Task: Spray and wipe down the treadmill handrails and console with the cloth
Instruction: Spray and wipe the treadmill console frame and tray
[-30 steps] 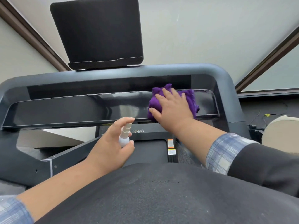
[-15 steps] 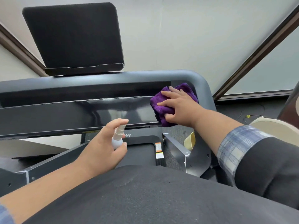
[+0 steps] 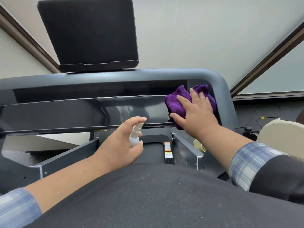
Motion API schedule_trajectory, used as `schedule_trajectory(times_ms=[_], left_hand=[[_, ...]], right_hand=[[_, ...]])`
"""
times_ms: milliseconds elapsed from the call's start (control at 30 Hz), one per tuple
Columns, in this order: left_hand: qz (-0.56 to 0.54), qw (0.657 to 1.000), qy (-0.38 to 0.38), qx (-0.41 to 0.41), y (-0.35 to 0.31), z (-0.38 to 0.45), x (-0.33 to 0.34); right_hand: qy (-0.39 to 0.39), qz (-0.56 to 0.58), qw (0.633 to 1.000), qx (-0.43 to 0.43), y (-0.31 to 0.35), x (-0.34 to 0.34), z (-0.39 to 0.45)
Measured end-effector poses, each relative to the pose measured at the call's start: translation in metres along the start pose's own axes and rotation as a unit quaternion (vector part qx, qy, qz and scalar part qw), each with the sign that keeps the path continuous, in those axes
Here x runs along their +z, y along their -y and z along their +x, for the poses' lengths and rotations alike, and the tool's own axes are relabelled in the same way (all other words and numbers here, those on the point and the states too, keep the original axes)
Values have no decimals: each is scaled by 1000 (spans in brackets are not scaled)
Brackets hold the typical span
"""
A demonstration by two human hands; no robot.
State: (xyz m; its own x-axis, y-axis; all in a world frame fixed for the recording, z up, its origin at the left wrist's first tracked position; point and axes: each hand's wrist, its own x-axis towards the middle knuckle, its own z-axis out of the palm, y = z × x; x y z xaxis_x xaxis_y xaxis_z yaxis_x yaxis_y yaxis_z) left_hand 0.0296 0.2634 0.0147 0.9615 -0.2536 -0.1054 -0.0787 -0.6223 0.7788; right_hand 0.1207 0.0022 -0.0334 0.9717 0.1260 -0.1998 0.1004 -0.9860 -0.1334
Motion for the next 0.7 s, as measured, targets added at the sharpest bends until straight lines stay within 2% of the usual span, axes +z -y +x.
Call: schedule_trajectory(times_ms=[167, 700], left_hand=[[0, 1000, 2, -3, 12, -8, -16], [-26, 999, 25, 0, 64, -31, -82]], right_hand=[[2, -15, 1000, 20, 22, -1, 4], [16, -19, 1000, 9, 164, 14, 21]])
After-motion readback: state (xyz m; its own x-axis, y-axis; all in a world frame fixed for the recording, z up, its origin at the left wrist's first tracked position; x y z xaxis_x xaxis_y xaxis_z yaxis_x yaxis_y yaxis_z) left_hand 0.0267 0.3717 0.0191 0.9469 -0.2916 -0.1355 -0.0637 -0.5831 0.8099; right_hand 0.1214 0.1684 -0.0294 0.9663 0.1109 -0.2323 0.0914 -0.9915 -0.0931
